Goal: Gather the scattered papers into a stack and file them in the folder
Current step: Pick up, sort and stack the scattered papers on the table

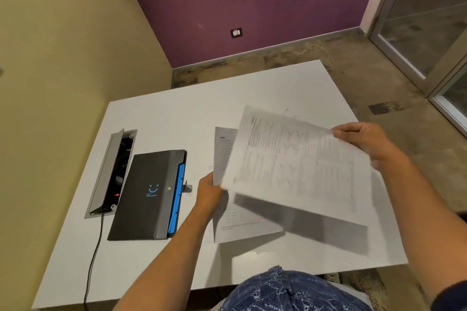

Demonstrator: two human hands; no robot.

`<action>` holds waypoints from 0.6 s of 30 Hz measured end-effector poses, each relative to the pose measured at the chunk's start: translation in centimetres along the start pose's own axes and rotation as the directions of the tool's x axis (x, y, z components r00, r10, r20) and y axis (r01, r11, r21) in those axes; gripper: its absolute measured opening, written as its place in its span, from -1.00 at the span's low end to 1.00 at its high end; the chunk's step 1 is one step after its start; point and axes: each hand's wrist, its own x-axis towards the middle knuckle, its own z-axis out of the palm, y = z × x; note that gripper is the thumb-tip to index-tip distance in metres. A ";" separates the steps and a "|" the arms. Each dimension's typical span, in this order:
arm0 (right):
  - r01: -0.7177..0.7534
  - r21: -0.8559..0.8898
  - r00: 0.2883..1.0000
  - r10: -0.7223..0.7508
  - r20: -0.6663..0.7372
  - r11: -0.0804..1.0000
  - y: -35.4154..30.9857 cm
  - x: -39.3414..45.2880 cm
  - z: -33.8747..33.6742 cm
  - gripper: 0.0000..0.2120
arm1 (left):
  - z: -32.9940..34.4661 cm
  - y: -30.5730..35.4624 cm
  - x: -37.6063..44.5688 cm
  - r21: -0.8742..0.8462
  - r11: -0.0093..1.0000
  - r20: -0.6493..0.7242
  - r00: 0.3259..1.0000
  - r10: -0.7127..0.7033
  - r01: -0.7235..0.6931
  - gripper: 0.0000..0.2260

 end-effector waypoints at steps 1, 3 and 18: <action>-0.033 0.032 0.999 0.034 -0.040 0.999 1.2 0.3 0.9 -0.91 | 0.0 0.2 -0.1 -0.019 1.000 -0.007 1.000 -0.012 0.012 -0.97; -0.115 0.072 0.986 0.122 -0.110 0.991 3.6 0.4 3.0 -0.89 | 0.1 0.6 -0.3 -0.089 0.995 0.011 0.999 -0.036 0.037 -0.89; -0.314 -0.084 0.900 0.324 0.292 0.946 4.3 -2.9 10.1 -0.32 | -0.8 2.8 0.0 -0.337 0.876 0.202 0.936 -0.289 0.344 -0.75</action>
